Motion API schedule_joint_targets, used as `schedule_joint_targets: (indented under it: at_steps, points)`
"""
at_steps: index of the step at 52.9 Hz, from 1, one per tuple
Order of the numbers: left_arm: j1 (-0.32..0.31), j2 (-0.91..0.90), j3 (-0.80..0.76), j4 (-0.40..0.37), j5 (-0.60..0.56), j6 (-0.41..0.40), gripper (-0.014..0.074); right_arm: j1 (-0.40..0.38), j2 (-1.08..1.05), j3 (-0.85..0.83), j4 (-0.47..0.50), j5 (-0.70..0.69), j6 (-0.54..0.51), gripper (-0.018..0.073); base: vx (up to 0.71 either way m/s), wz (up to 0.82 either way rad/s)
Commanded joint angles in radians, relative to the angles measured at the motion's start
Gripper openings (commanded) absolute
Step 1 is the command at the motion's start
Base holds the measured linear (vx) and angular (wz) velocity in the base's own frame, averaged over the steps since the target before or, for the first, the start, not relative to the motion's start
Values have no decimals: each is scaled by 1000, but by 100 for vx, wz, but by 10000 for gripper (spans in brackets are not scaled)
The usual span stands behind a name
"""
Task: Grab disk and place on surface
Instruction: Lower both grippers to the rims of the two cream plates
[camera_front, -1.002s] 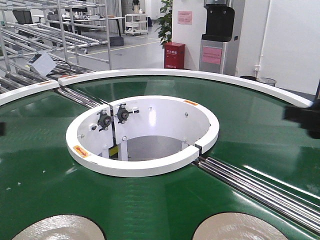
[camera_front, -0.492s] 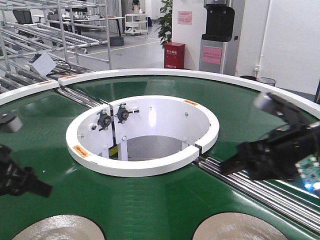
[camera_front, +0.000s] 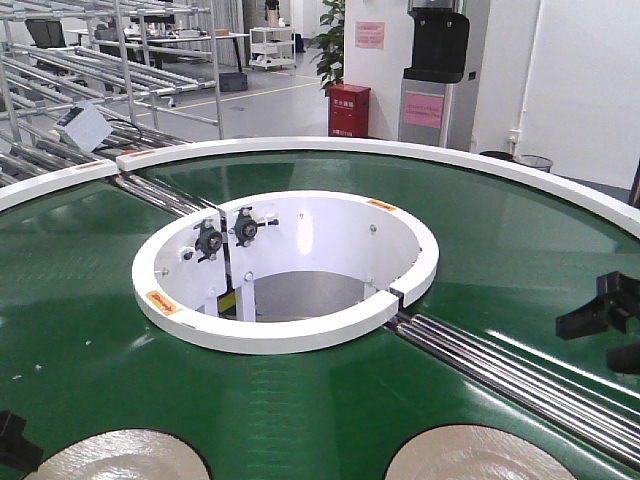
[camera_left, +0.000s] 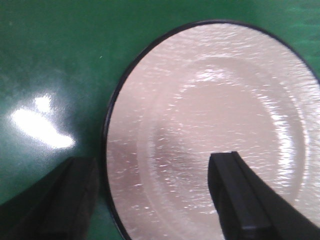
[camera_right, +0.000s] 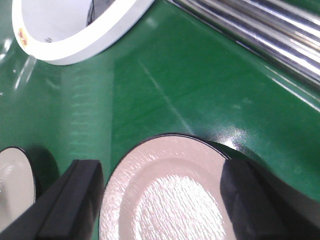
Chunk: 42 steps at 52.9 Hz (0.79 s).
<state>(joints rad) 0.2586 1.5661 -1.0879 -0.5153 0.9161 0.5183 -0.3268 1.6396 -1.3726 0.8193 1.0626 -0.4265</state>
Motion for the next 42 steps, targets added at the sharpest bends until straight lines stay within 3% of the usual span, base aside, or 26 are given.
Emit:
schedule_joint_targets:
  at_steps: [1,25,29,37,42]
  points:
    - [3,4,-21,-44,-29,4,563,-7,-6,-32,86,-13,-31,539,0,0]
    - [3,173,-21,-21,-61,74,563,-8,64,-32,106,-32,-70,539,0,0]
    - [3,194,-21,-67,-37,126,562,-8,64,-32,106,-38,-70,539,0,0]
    - [2,252,-21,-237,56,268,538,-8,64,-32,105,-43,-72,539,0,0]
    - [0,282,-21,-285,101,295,443,-8,64,-32,105,-42,-72,539,0,0]
